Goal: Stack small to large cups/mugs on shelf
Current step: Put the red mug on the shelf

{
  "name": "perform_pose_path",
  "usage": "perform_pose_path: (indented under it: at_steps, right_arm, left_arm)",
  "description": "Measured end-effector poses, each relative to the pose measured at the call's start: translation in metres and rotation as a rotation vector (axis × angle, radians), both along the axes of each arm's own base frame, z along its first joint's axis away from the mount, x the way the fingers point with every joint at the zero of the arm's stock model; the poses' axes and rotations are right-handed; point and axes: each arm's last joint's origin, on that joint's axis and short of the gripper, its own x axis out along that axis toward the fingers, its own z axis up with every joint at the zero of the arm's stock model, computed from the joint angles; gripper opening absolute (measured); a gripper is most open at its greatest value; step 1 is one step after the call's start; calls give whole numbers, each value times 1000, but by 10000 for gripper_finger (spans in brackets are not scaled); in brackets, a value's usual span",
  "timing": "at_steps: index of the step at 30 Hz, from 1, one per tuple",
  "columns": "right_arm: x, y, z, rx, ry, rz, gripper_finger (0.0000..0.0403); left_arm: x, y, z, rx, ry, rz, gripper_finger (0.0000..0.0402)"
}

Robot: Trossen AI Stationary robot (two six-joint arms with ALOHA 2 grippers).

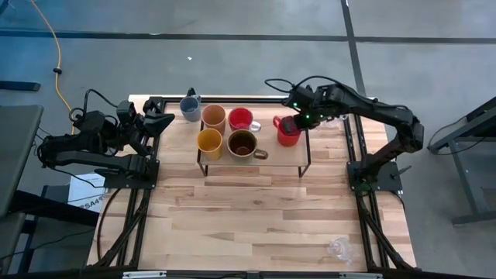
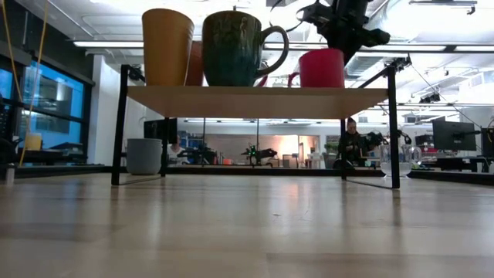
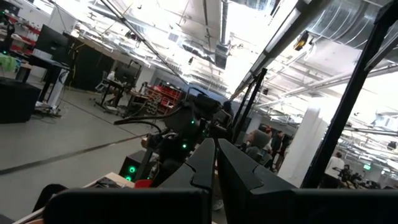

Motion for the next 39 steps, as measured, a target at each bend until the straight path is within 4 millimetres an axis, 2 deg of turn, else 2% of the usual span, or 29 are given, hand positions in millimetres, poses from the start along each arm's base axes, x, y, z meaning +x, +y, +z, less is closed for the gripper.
perform_pose_path:
  at_steps: [6, 10, 17, 22, 29, 33, 39]
  right_arm:
    - [0, 0, 2, -6, -9, 8, 120]
    - [1, 0, 3, -12, -15, 28, 138]
    - [-5, 7, 11, 38, -79, 63, 142]
    - [-19, 12, 25, 36, -142, 55, 142]
    - [-30, 16, 50, 5, -364, 121, 142]
    - [-34, -3, 56, -43, -428, 138, 142]
    - [-14, -42, 37, -138, -359, 190, 133]
  left_arm:
    - [0, 0, 0, 0, 0, 1, 7]
    - [0, 0, 0, 0, 0, 1, 7]
    - [0, 0, 0, -3, -1, 0, 8]
    - [0, 0, 0, -3, -1, 2, 8]
    - [0, 0, 0, -5, -1, 6, 8]
    - [0, 0, 0, -6, -2, 8, 8]
    - [0, 0, 0, -8, -3, 7, 8]
